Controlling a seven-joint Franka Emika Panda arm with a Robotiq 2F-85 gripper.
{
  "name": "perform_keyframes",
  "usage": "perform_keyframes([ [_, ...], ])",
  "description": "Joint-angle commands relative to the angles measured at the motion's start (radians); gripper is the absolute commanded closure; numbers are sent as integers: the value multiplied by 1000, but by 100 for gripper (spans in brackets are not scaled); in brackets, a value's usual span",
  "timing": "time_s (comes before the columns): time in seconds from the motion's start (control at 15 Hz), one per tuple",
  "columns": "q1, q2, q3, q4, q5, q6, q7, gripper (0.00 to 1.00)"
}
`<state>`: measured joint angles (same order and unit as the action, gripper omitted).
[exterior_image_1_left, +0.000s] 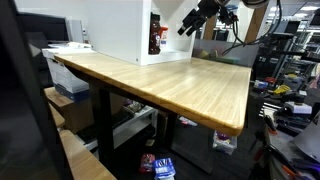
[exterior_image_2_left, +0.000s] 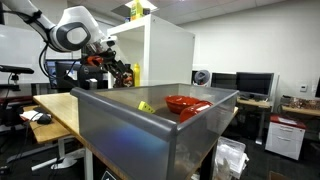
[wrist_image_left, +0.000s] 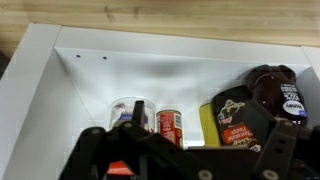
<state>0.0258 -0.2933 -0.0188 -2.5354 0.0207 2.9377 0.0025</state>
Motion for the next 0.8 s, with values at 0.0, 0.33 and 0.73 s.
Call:
perform_keyframes([
  [0.0, -12, 70, 5, 30, -6, 88, -2, 0],
  [0.33, -10, 174, 3, 91, -1, 173, 1, 0],
  [0.73, -8, 207, 6, 119, -2, 160, 3, 0],
])
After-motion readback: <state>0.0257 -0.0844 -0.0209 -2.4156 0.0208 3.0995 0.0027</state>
